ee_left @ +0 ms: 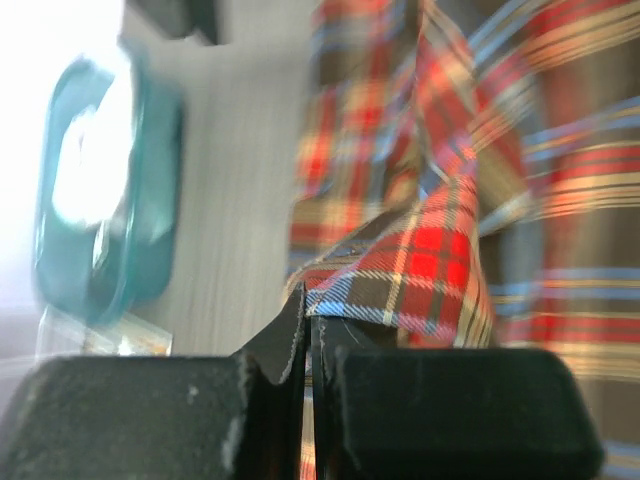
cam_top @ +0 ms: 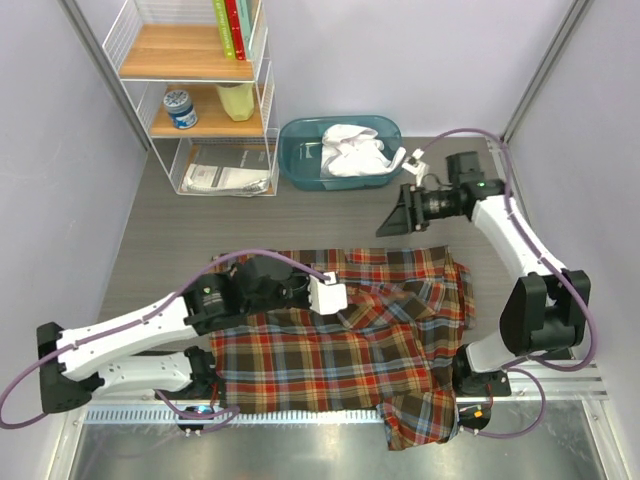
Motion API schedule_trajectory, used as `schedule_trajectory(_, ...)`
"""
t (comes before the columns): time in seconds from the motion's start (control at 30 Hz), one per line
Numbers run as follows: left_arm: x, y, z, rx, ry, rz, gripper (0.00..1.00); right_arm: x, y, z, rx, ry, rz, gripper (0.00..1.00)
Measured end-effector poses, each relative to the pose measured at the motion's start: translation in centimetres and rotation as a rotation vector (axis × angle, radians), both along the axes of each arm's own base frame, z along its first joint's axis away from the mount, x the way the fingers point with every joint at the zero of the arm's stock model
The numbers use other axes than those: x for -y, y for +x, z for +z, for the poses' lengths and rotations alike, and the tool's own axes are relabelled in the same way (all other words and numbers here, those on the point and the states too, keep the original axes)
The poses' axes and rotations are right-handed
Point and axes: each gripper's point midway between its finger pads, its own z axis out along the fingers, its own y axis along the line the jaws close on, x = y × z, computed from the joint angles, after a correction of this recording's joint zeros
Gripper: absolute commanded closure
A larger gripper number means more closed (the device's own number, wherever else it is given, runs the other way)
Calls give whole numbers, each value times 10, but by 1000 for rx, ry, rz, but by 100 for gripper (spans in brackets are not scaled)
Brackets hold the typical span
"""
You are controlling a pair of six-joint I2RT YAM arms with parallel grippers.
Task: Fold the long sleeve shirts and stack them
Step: Fold the shirt
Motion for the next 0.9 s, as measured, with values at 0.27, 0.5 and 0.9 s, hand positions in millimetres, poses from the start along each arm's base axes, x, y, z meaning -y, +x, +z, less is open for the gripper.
schedule_trajectory(0.27, 6, -57, 43, -143, -8, -285, 100, 93, 22, -38, 73, -292, -147, 53)
schedule_trajectory(0.5, -8, -97, 36, -230, 104, -503, 100, 148, 29, -99, -48, -481, -184, 57)
schedule_trajectory(0.9, -22, -132, 57, -285, 95, -673, 100, 178, 42, -131, -77, -598, -221, 59)
